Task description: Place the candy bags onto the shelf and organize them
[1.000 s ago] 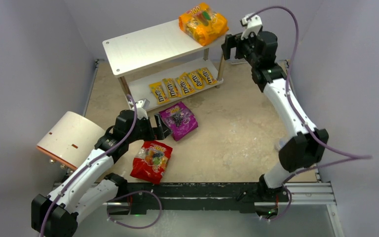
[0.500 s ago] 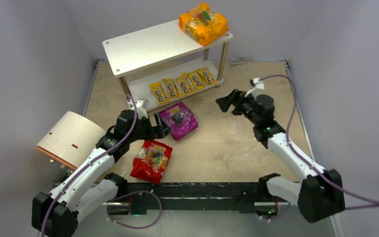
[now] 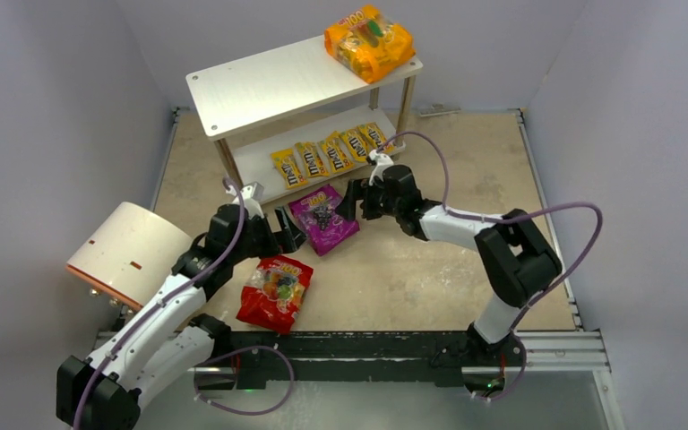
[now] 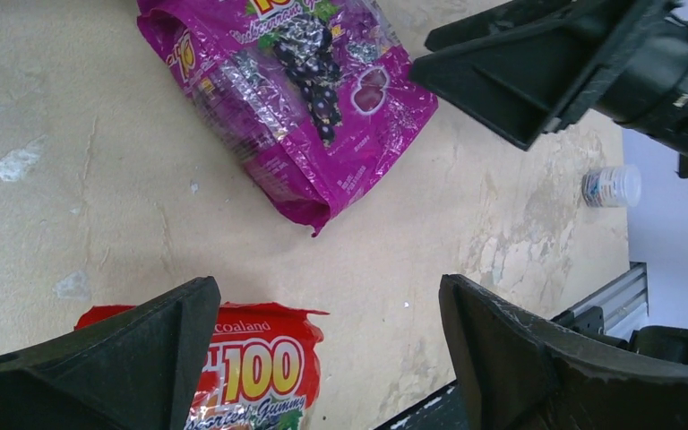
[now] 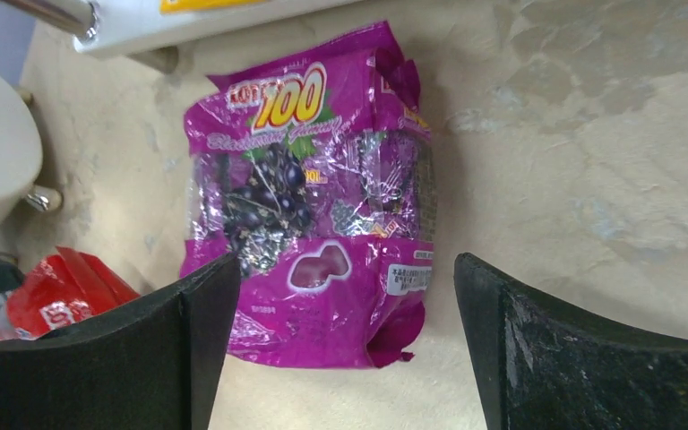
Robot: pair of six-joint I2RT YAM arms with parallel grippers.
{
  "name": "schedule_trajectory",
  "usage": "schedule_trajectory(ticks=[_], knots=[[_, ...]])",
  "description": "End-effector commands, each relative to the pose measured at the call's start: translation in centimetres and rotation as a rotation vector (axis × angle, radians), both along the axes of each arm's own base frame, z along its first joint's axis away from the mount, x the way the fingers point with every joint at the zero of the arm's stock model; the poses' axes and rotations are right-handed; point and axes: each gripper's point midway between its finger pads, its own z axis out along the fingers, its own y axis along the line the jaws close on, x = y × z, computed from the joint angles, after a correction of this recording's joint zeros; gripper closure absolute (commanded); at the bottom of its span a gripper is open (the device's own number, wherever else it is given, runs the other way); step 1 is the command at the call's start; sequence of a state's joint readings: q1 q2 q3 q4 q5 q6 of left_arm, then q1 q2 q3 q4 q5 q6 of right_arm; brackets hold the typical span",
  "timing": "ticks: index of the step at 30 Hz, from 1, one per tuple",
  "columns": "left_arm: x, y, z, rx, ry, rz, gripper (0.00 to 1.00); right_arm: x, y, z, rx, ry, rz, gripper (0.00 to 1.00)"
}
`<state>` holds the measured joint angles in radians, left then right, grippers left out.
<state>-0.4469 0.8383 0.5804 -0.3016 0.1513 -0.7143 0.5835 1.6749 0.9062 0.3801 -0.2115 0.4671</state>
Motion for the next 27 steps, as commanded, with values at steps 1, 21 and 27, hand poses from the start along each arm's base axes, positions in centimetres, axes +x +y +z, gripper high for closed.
schedule_trajectory(ticks=[1, 21, 27], knots=[[-0.1, 0.6, -0.1, 0.003, -0.012, 0.026, 0.02, 0.1, 2.6, 0.1, 0.025, -0.048, 0.125, 0.11], [-0.1, 0.8, -0.5, 0.031, 0.002, 0.021, 0.02, -0.2, 4.0, -5.4, -0.107, -0.042, 0.121, 0.52], [0.0, 1.2, -0.2, 0.051, -0.006, 0.036, 0.02, -2.3, 3.2, 2.3, -0.069, -0.241, 0.133, 1.0]])
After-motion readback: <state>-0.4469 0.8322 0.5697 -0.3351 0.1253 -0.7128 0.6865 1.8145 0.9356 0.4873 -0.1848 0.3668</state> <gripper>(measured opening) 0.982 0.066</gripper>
